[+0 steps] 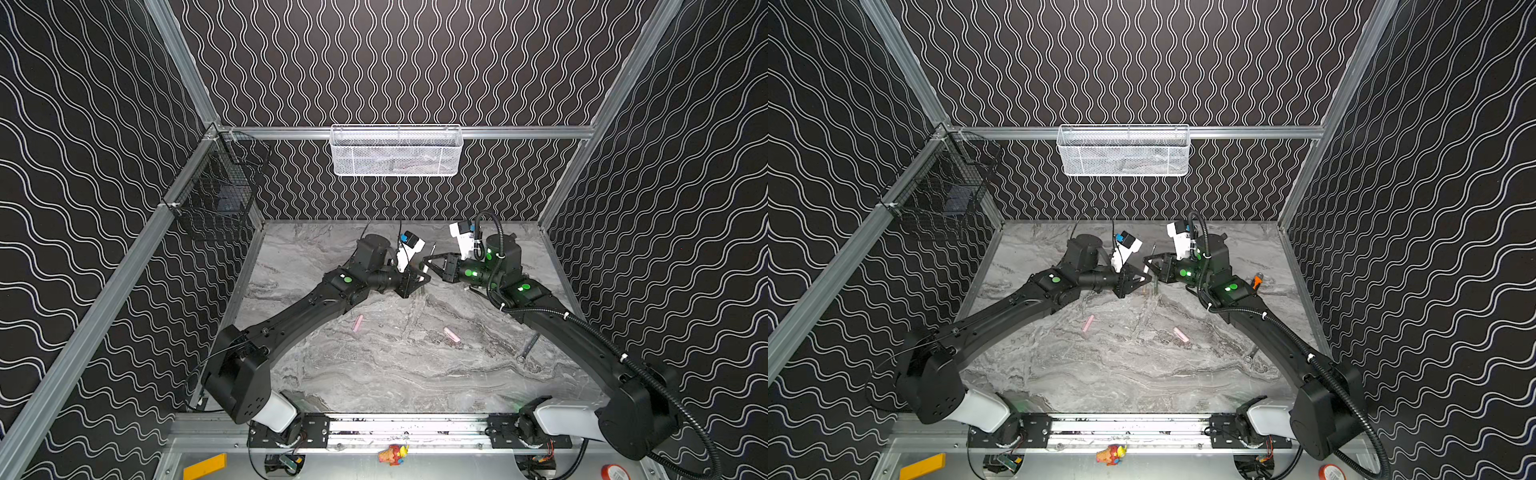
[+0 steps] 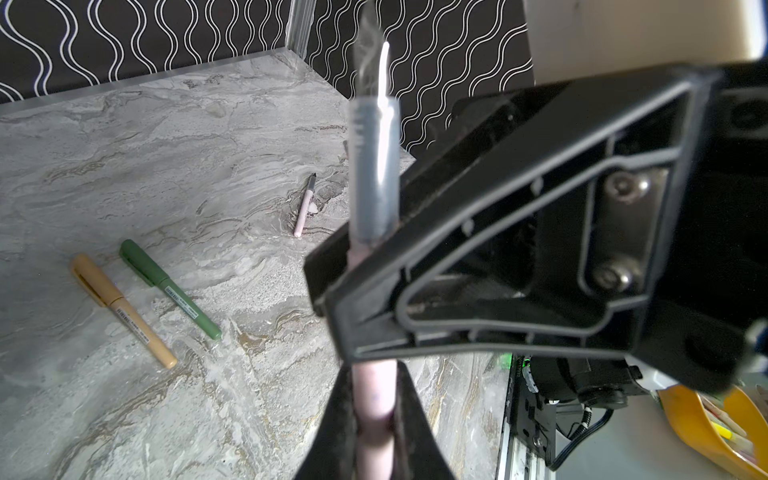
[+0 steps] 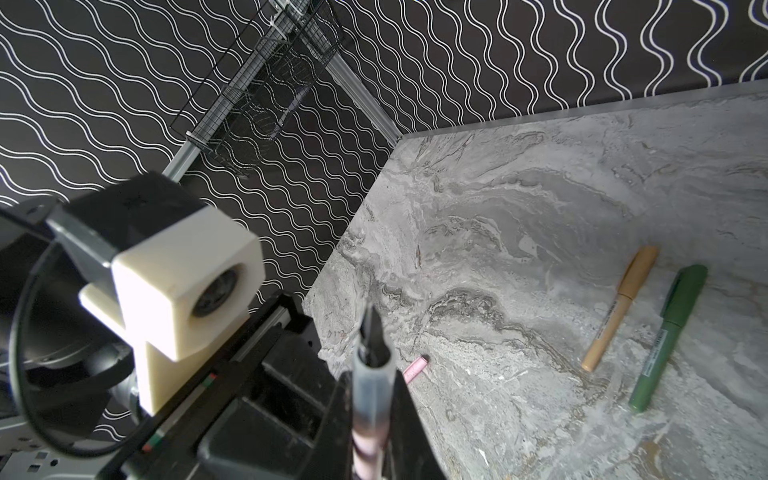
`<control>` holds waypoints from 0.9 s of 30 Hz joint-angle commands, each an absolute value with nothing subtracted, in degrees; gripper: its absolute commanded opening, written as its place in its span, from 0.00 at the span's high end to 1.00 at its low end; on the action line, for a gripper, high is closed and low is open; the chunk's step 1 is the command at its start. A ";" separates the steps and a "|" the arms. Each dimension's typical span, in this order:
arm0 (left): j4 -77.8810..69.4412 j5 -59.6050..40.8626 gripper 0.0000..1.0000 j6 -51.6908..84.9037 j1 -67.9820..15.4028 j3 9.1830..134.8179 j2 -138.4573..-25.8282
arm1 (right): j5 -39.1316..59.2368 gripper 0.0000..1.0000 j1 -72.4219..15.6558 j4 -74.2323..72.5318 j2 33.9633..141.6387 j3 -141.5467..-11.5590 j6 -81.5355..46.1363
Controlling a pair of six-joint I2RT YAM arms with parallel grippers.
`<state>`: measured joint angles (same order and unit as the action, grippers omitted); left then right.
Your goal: Insert the pens into the pen caps
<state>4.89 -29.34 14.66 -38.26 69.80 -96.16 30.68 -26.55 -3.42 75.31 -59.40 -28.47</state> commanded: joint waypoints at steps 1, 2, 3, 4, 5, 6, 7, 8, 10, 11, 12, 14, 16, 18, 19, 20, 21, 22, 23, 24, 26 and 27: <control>3.11 -30.12 0.97 14.41 -38.17 70.03 -96.16 | 31.79 0.90 -26.63 -5.17 75.11 -59.16 -28.72; 2.87 -29.74 0.99 14.41 -38.18 69.76 -95.98 | 32.05 0.89 -26.63 -5.21 74.98 -59.14 -28.74; 2.56 -29.56 1.00 14.49 -38.16 69.57 -95.88 | 32.21 0.89 -26.67 -5.14 74.82 -59.27 -28.63; 2.05 -29.58 1.00 14.53 -38.16 69.28 -95.67 | 32.25 0.88 -26.63 -4.79 74.71 -59.47 -28.42; 1.64 -29.33 1.00 14.82 -38.15 69.08 -95.39 | 32.31 0.84 -26.59 -4.28 74.53 -59.78 -28.26; 1.23 -28.95 1.00 15.13 -38.15 68.91 -95.15 | 32.19 0.76 -26.58 -3.83 74.22 -60.11 -28.15; 1.02 -27.81 1.00 15.44 -38.15 68.64 -94.78 | 32.07 0.65 -26.64 -3.29 73.60 -60.37 -28.23; 0.35 -26.91 1.00 15.68 -38.16 68.08 -94.23 | 32.00 0.62 -26.63 -2.96 72.87 -60.34 -28.27; -1.75 -24.29 1.00 16.24 -38.17 66.33 -92.51 | 31.11 0.59 -26.61 -1.15 70.92 -60.29 -27.84; -3.25 -23.03 1.00 16.57 -38.10 65.28 -91.40 | 30.04 0.58 -26.61 0.23 69.44 -59.88 -27.38; -4.59 -21.93 1.00 16.60 -38.07 64.25 -90.44 | 28.83 0.58 -26.59 1.43 67.99 -59.21 -27.18; -8.91 -18.61 1.00 16.96 -38.14 61.12 -87.99 | 25.54 0.57 -26.63 3.86 64.15 -55.99 -26.47; -12.53 -16.21 1.00 16.90 -38.10 58.30 -86.28 | 20.55 0.57 -26.47 6.35 60.70 -51.83 -25.30; -16.04 -15.67 1.00 16.75 -38.06 56.21 -84.91 | 14.45 0.57 -26.38 8.92 58.44 -47.41 -24.96; -18.36 -15.98 1.00 16.91 -38.07 55.04 -84.29 | 12.35 0.57 -26.31 11.01 58.23 -45.59 -24.78; -21.05 -16.51 1.00 17.40 -38.06 53.64 -83.86 | 10.77 0.57 -26.26 13.60 58.68 -44.53 -24.93; -24.32 -17.36 1.00 17.41 -38.20 52.13 -83.47 | 10.28 0.57 -26.26 15.61 59.46 -43.75 -24.83; -28.73 -17.54 1.00 17.60 -38.30 50.17 -83.16 | 9.92 0.57 -26.22 17.64 60.67 -42.90 -24.70; -32.63 -17.17 1.00 18.10 -38.58 48.37 -82.82 | 9.37 0.57 -26.28 19.68 62.04 -42.12 -25.19; -35.29 -17.14 1.00 18.39 -38.82 47.00 -82.66 | 9.11 0.57 -26.27 21.18 63.26 -41.59 -25.25; -35.74 -16.70 1.00 17.79 -39.68 46.68 -82.46 | 8.87 0.58 -26.35 22.26 64.94 -39.55 -24.92; -33.84 -16.17 1.00 16.91 -40.27 47.47 -82.43 | 8.31 0.58 -26.42 22.57 65.47 -38.60 -25.01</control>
<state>-26.06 -17.17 17.74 -39.44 47.13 -82.89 11.46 -26.26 17.72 64.40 -39.97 -25.63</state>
